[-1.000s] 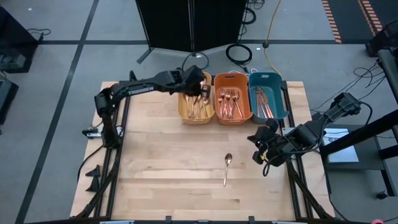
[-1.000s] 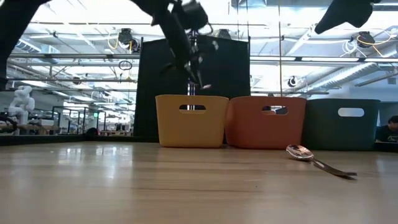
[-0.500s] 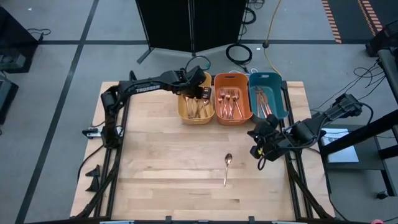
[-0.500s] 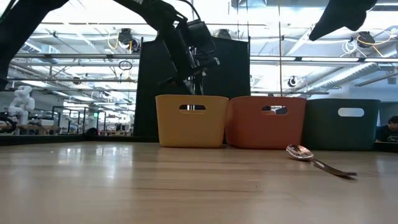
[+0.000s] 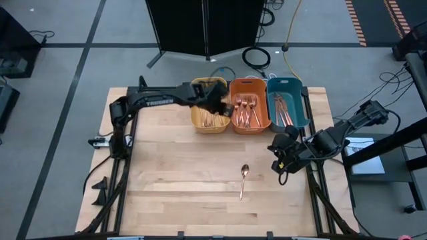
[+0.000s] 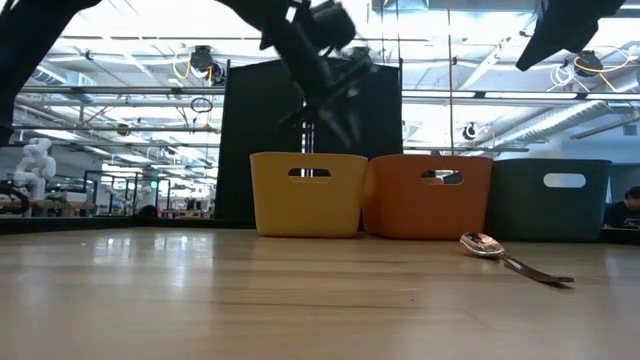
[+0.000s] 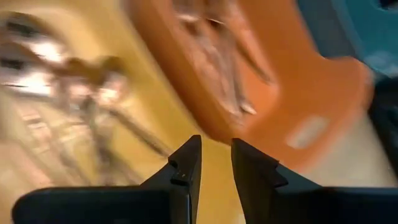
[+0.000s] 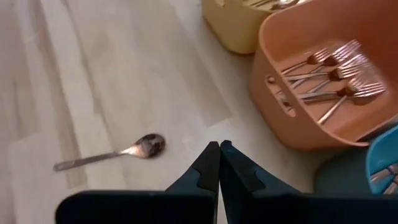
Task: Sort silverware
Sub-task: Put the copper spoon into the yellow bin
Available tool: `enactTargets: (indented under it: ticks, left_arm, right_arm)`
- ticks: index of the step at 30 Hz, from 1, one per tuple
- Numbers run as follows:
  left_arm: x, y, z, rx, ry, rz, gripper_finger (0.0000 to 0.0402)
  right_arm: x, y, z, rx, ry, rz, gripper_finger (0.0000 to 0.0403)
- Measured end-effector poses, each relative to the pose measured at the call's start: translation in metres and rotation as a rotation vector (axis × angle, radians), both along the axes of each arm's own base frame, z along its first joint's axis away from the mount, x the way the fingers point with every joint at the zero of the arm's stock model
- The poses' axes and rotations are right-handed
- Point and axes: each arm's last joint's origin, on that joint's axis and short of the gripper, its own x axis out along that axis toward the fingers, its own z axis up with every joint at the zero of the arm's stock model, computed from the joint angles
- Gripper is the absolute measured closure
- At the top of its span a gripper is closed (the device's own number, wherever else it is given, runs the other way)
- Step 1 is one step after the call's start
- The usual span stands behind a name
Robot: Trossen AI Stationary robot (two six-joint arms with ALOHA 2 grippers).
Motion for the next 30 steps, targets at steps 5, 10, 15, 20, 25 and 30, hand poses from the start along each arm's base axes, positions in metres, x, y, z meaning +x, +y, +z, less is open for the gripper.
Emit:
enactTargets:
  ticks: [5, 10, 15, 20, 25, 30]
  left_arm:
    - [0.024, -0.05, 0.009, 0.001, -0.142, -0.085, 0.0318]
    - [0.039, -0.107, 0.017, 0.009, -0.252, -0.155, 0.0318]
    - [0.04, -0.165, 0.017, 0.083, -0.252, -0.177, 0.0318]
    - [0.044, -0.211, -0.003, 0.152, -0.226, -0.188, 0.0318]
    - [0.052, -0.256, -0.04, 0.121, -0.224, -0.18, 0.0318]
    - [0.063, -0.3, -0.086, 0.12, -0.285, -0.162, 0.0318]
  right_arm:
    - [-0.004, 0.008, 0.0, 0.01, 0.009, 0.054, 0.0403]
    - [-0.009, 0.018, 0.0, 0.015, 0.007, 0.11, 0.0403]
    - [-0.011, 0.022, 0.0, 0.02, 0.001, 0.133, 0.0403]
    - [-0.009, 0.024, 0.001, 0.031, -0.028, 0.127, 0.0403]
    - [-0.005, 0.027, -0.003, 0.057, -0.02, 0.088, 0.0403]
    - [-0.002, 0.03, -0.008, 0.067, 0.009, 0.088, 0.0403]
